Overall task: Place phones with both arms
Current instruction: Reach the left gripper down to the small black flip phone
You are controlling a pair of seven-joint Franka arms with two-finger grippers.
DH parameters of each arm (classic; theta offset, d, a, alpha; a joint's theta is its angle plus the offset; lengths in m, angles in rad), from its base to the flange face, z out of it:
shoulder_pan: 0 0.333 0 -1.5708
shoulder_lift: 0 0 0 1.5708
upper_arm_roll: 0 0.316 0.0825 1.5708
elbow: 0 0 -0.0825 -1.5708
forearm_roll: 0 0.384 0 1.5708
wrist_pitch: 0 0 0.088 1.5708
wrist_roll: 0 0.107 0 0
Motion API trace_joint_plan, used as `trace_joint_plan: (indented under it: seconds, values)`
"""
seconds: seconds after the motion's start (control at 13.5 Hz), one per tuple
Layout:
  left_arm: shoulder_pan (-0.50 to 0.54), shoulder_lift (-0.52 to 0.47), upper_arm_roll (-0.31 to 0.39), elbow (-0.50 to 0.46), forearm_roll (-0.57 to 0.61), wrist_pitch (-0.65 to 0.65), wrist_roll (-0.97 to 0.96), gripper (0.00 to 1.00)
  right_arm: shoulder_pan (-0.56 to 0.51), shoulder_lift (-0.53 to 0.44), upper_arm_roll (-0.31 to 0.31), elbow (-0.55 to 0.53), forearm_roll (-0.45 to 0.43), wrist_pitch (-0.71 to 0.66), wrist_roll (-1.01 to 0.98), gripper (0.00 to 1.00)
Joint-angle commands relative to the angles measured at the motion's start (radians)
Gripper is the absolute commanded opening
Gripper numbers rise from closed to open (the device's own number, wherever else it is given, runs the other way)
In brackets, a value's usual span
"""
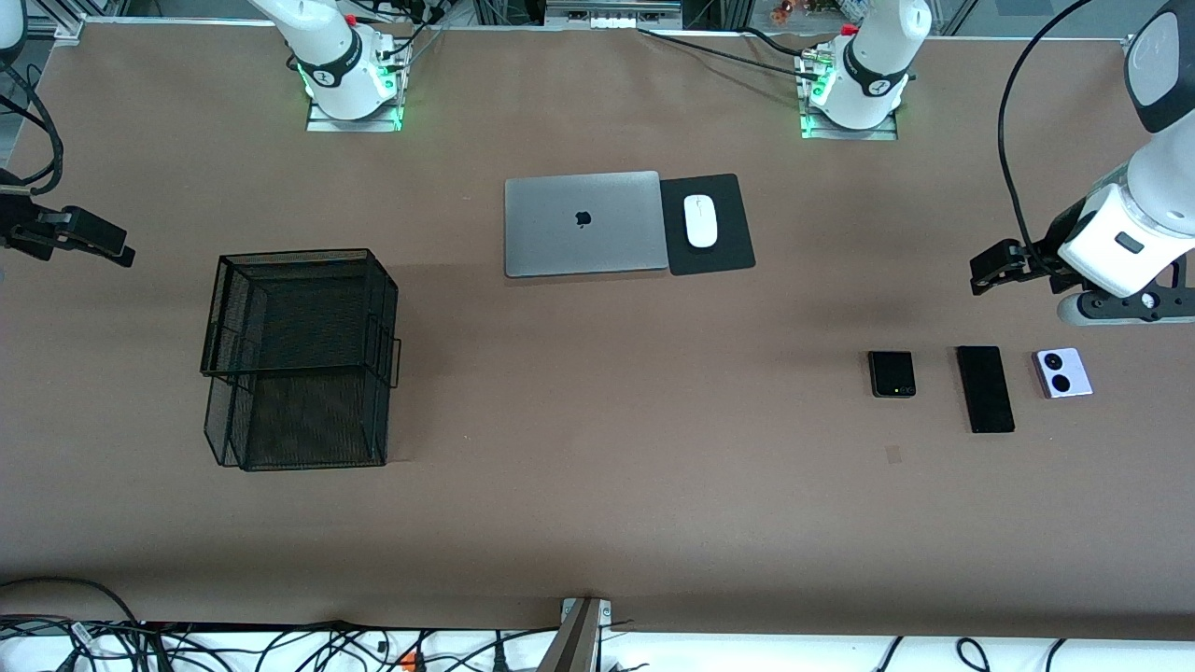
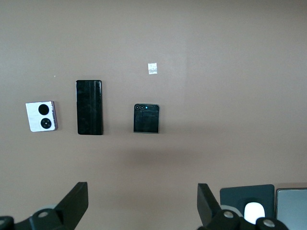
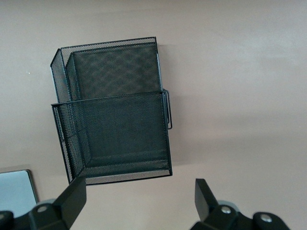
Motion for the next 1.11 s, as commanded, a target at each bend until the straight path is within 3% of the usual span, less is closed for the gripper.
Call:
trace_joint_plan:
  seconds: [0.0, 1.03]
  values:
    - [-0.001, 0.011, -0.001, 0.034, -0.001, -0.027, 0.004, 1.00, 0.001, -0.010, -0.001, 0.002, -0.004, 0.005, -0.003, 1.00]
    - [0.013, 0.054, 0.004, 0.025, -0.003, -0.066, 0.008, 1.00, 0.001, -0.008, 0.001, 0.002, -0.002, 0.010, -0.003, 1.00]
